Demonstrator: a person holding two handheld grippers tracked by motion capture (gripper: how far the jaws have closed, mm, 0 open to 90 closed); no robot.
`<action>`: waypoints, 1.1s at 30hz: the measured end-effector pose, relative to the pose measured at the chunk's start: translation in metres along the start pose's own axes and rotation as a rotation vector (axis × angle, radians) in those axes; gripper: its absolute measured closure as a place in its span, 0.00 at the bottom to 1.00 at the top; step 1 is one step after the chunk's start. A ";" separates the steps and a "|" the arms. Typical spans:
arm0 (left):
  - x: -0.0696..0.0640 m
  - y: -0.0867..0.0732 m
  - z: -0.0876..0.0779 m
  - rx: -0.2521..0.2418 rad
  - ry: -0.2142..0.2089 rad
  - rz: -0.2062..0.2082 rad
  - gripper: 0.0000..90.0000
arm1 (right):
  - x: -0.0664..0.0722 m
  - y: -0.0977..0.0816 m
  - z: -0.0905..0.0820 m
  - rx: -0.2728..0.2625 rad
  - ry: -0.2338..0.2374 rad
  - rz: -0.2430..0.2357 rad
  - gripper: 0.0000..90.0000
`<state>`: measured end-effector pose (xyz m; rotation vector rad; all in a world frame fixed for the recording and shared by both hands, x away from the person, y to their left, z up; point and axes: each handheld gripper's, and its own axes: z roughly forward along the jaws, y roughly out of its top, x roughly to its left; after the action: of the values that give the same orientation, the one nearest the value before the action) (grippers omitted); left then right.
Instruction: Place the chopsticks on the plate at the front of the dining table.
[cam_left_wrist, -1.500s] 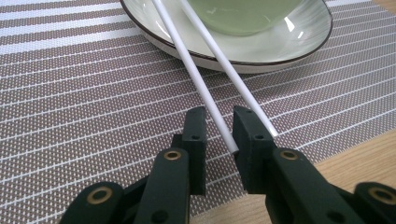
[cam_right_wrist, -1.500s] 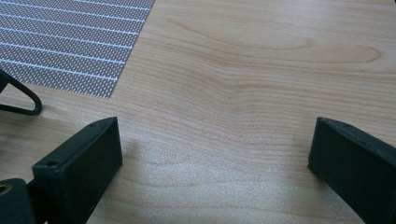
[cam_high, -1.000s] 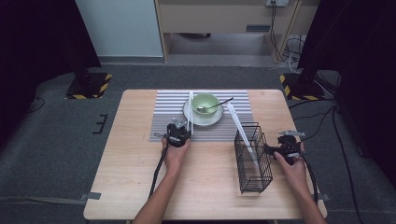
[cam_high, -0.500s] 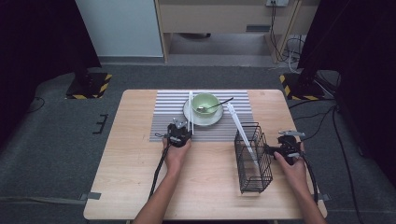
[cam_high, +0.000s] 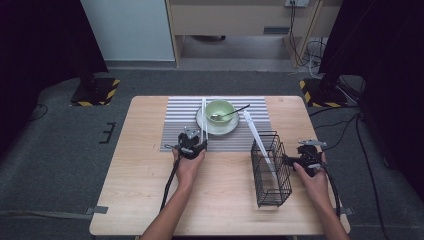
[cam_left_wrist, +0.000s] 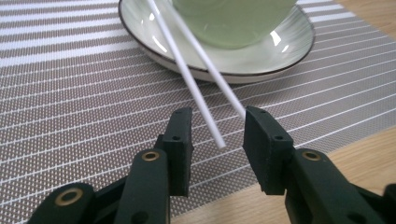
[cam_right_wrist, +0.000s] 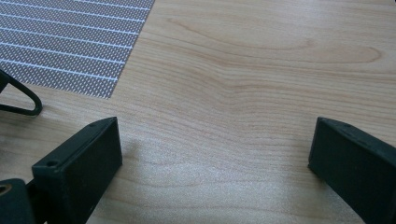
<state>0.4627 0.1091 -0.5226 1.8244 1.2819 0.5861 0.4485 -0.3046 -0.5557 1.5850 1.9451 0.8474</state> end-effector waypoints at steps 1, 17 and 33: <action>-0.001 0.001 -0.001 -0.007 0.000 0.004 0.66 | 0.000 0.000 0.000 0.001 0.000 0.001 0.03; -0.006 0.000 0.021 0.017 0.038 0.011 0.42 | 0.000 0.000 0.000 0.000 0.000 0.001 0.03; -0.009 0.002 0.029 0.006 0.047 -0.001 0.47 | 0.000 0.000 0.000 0.000 0.000 0.001 0.03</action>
<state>0.4819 0.0906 -0.5367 1.8241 1.3171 0.6283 0.4485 -0.3045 -0.5557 1.5868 1.9445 0.8476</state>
